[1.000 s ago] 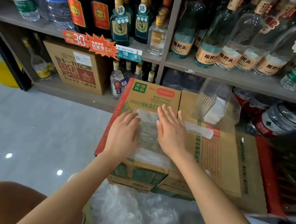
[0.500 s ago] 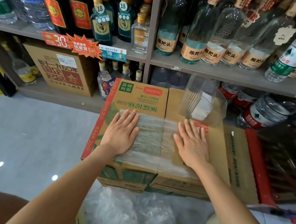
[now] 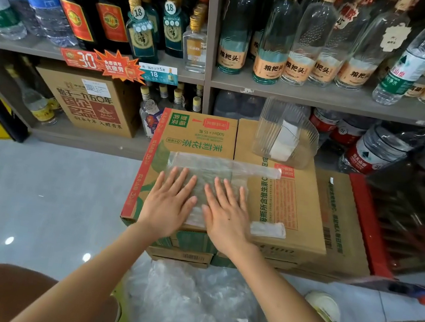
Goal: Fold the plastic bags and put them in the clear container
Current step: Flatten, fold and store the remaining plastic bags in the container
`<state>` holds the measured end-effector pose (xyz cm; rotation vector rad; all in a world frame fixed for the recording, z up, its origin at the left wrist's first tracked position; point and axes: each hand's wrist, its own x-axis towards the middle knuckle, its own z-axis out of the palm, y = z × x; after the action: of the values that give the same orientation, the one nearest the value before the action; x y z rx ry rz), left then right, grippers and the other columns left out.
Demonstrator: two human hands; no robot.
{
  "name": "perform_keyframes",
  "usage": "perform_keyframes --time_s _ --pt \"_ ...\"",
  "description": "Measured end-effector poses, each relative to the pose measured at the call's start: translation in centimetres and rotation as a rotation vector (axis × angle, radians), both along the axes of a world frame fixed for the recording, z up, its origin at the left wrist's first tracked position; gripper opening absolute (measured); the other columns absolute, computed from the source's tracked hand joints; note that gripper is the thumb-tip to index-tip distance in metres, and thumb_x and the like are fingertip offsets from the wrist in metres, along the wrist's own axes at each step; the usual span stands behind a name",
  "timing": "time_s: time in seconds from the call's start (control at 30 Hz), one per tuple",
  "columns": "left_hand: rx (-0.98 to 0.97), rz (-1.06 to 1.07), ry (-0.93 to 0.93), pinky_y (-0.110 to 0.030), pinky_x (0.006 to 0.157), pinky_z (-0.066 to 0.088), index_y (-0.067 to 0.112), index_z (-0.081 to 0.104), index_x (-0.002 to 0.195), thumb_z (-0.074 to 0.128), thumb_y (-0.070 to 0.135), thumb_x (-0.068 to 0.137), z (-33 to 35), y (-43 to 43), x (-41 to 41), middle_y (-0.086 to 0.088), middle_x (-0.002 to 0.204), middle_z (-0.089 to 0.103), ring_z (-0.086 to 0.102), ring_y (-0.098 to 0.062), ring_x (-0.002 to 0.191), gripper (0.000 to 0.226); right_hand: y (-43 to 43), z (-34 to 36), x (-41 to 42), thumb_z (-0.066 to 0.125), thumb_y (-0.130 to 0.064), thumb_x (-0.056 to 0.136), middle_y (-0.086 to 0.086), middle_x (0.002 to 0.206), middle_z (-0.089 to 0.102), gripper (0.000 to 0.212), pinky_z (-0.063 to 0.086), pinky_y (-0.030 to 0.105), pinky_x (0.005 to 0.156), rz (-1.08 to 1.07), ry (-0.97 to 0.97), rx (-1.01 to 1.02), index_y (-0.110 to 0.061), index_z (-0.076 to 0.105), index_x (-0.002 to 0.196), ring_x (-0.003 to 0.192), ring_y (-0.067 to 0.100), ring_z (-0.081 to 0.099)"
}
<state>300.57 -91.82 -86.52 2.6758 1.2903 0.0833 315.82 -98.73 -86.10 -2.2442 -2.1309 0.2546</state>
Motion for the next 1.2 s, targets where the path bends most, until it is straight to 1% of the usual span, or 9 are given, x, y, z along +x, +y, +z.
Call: perform_keyframes --time_s 0.17,0.33,0.43,0.53,0.67,0.73,0.87,1.0,1.2 --pt "-0.005 0.049 0.005 -0.039 0.119 -0.011 0.027 -0.007 0.146 -0.017 0.06 0.084 -1.1 0.0 -0.4 0.004 0.155 -0.013 -0.02 -0.015 0.142 0.072 -3.5 -0.5 5.0 -0.017 -0.053 0.092 -0.001 0.156 -0.02 0.059 -0.016 0.046 0.116 -0.116 -0.07 -0.038 -0.028 -0.016 0.146 0.143 0.021 -0.021" --pt "-0.036 0.04 0.027 -0.036 0.117 -0.015 0.026 -0.005 0.151 -0.019 0.064 0.079 -0.7 0.2 -0.3 0.006 0.151 -0.019 -0.024 -0.014 0.14 0.083 -5.9 -0.3 8.2 -0.03 -0.059 0.083 0.005 0.157 -0.008 0.074 -0.014 0.045 0.115 -0.21 -0.083 0.012 -0.028 -0.008 0.147 0.145 0.025 -0.013" --pt "-0.165 0.061 -0.171 -0.032 0.117 -0.012 0.025 0.01 0.154 0.002 0.069 0.083 0.0 0.4 -0.7 0.006 0.155 -0.01 -0.017 -0.012 0.144 0.083 -5.6 0.6 6.6 -0.001 -0.06 0.097 0.006 0.155 0.015 0.067 0.001 0.04 0.116 -0.065 0.026 0.145 -0.022 0.019 0.148 0.144 0.027 0.014" --pt "-0.336 0.173 -0.478 -0.03 0.117 0.002 0.024 0.044 0.143 0.041 0.057 0.092 1.2 0.3 -1.4 0.01 0.156 0.015 0.002 -0.012 0.148 0.061 -5.1 0.6 4.9 0.032 -0.065 0.092 0.002 0.146 0.044 0.064 0.014 0.043 0.112 0.161 0.024 0.168 -0.021 0.05 0.135 0.134 0.02 0.042" --pt "-0.348 0.189 -0.58 -0.035 0.108 0.03 0.022 0.069 0.113 0.041 0.064 0.08 2.6 -0.5 -2.8 0.015 0.128 0.055 0.045 -0.013 0.127 0.061 -5.5 -0.4 4.6 0.073 -0.033 0.078 -0.003 0.119 0.066 0.032 0.025 0.04 0.106 0.227 0.072 0.301 -0.022 0.069 0.109 0.11 0.018 0.06" --pt "-0.361 0.153 -0.58 -0.031 0.093 0.039 0.019 0.07 0.107 0.034 0.068 0.076 3.2 -1.3 -3.6 0.02 0.108 0.059 0.053 -0.011 0.108 0.069 -6.0 -0.3 4.6 0.065 -0.027 0.084 -0.007 0.105 0.07 0.016 0.03 0.037 0.101 0.211 0.141 0.38 -0.023 0.073 0.097 0.097 0.015 0.064" --pt "-0.446 0.072 -0.619 -0.021 0.094 0.037 0.021 0.072 0.103 0.036 0.078 0.076 3.2 -2.2 -5.1 0.028 0.101 0.064 0.052 0.003 0.103 0.073 -6.7 1.3 4.5 0.05 -0.036 0.092 -0.011 0.091 0.073 0.027 0.034 0.037 0.099 0.102 0.277 0.378 -0.026 0.075 0.093 0.084 0.006 0.064" --pt "-0.57 0.143 -0.709 -0.015 0.094 0.038 0.034 0.068 0.105 0.041 0.08 0.07 3.7 -2.3 -5.6 0.038 0.106 0.06 0.05 0.012 0.108 0.064 -6.0 3.7 4.8 0.055 -0.032 0.095 -0.01 0.101 0.07 0.022 0.037 0.029 0.094 -0.086 0.524 0.127 -0.025 0.069 0.111 0.099 0.01 0.054" --pt "-0.467 0.269 -0.601 -0.02 0.078 0.042 0.031 0.064 0.117 0.042 0.076 0.071 4.0 -1.0 -4.4 0.011 0.101 0.063 0.056 -0.011 0.094 0.068 -2.3 6.3 5.7 0.058 -0.026 0.094 -0.008 0.106 0.07 0.018 0.045 0.024 0.09 -0.148 0.644 0.012 -0.019 0.071 0.103 0.094 0.004 0.059"
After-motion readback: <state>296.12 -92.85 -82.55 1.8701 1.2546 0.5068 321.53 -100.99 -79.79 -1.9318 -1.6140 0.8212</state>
